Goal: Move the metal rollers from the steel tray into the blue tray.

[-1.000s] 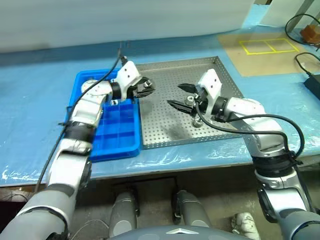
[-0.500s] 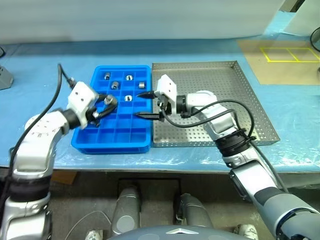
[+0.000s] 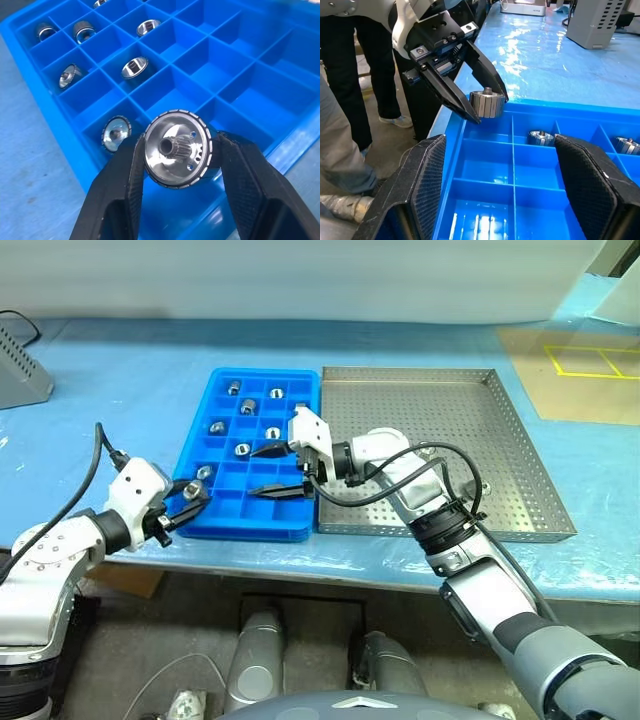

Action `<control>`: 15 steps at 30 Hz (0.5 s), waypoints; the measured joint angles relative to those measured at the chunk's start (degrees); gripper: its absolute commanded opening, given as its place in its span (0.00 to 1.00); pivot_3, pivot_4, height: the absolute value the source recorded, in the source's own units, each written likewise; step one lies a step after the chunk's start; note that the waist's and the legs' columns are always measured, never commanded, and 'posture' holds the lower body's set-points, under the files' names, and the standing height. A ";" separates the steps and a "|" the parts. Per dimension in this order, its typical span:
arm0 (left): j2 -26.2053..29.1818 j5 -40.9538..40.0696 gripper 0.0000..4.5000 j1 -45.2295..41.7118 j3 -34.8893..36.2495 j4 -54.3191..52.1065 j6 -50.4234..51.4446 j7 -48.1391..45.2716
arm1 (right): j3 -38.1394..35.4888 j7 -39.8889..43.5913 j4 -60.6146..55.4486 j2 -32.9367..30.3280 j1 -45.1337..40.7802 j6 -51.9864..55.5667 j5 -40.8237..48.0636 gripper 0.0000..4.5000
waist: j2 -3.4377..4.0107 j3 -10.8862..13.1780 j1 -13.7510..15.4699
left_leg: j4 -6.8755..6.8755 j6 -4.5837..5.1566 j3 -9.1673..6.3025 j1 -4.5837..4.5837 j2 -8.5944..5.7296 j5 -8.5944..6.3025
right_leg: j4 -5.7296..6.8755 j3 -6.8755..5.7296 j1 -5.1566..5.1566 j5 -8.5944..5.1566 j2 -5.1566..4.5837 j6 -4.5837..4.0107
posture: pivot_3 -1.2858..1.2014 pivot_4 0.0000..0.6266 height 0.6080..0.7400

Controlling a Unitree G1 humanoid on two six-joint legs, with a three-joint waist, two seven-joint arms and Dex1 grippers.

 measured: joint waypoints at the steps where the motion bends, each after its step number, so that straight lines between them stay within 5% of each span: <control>1: -0.02 -0.07 0.42 0.01 -0.87 -0.03 0.15 0.07 | -0.01 -0.02 0.08 0.01 0.00 -0.01 -0.09 0.78 | 0.00 0.00 -0.03 | -0.01 -0.01 0.00 0.00 0.01 0.01 | 0.00 0.02 -0.01 0.00 0.03 0.00 | 0.63 0.24 1.00; 15: -0.25 0.07 0.42 -3.00 -7.05 3.07 -0.68 2.49 | -0.13 -1.74 -0.01 -1.37 0.68 0.07 -1.11 0.78 | -0.01 -0.02 -0.56 | -0.08 -0.08 0.03 0.33 0.09 0.05 | 0.00 0.12 0.17 -0.01 0.17 -0.03 | 0.61 0.24 1.00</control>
